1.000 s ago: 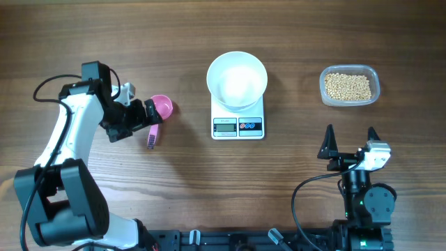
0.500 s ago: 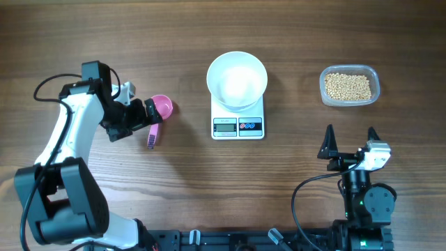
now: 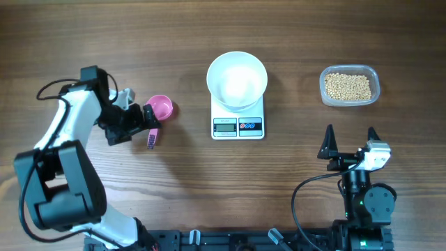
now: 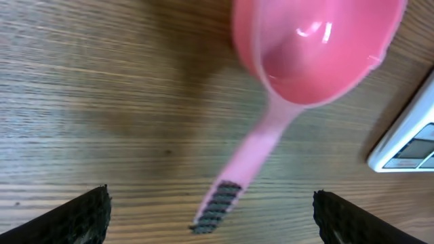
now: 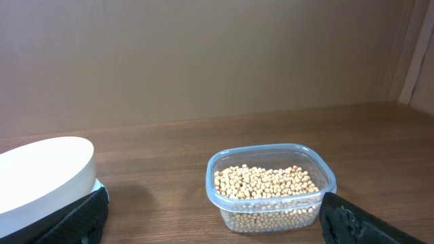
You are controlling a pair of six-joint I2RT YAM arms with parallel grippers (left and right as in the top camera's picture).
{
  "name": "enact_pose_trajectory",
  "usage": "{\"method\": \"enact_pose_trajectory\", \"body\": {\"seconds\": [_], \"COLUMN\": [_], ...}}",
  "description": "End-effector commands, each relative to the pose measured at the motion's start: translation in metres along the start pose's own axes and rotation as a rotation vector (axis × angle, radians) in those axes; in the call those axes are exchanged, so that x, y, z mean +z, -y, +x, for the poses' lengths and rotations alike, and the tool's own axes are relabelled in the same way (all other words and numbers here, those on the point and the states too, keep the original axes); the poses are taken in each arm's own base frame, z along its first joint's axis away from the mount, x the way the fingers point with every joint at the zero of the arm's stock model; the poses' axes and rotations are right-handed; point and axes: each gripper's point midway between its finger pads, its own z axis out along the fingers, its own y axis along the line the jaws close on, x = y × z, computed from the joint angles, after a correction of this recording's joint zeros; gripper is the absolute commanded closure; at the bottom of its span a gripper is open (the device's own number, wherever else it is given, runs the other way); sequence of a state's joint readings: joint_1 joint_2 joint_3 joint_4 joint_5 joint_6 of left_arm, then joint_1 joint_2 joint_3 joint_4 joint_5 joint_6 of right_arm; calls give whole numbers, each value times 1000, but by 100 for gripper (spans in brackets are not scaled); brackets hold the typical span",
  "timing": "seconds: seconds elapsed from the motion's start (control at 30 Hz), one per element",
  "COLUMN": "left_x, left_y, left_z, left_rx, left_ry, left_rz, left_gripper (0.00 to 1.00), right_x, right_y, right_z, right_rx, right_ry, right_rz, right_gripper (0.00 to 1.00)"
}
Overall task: Scoop item into bowl and weigh 150g on scale
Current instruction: 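Lower the left gripper and close it on the pink scoop handle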
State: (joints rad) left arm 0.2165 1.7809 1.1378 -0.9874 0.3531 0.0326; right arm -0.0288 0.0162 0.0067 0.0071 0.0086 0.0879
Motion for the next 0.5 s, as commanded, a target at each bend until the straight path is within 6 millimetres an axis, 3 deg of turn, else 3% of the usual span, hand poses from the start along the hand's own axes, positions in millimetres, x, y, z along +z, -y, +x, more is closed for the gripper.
{"method": "enact_pose_trajectory", "body": {"seconds": [0.0,0.47], "left_x": [3,14], "left_y": [10,18], "left_z": [2,-3], "left_rx": [58,132], "left_ry": [-14,-17], "left_rz": [154,228], "left_gripper": [0,6], "right_x": [0,0], "right_y": [2,2], "right_z": [-2,-2], "right_rx": [-9,-9], "right_ry": [10,10], "right_rz": [11,11], "right_gripper": [0,0]}}
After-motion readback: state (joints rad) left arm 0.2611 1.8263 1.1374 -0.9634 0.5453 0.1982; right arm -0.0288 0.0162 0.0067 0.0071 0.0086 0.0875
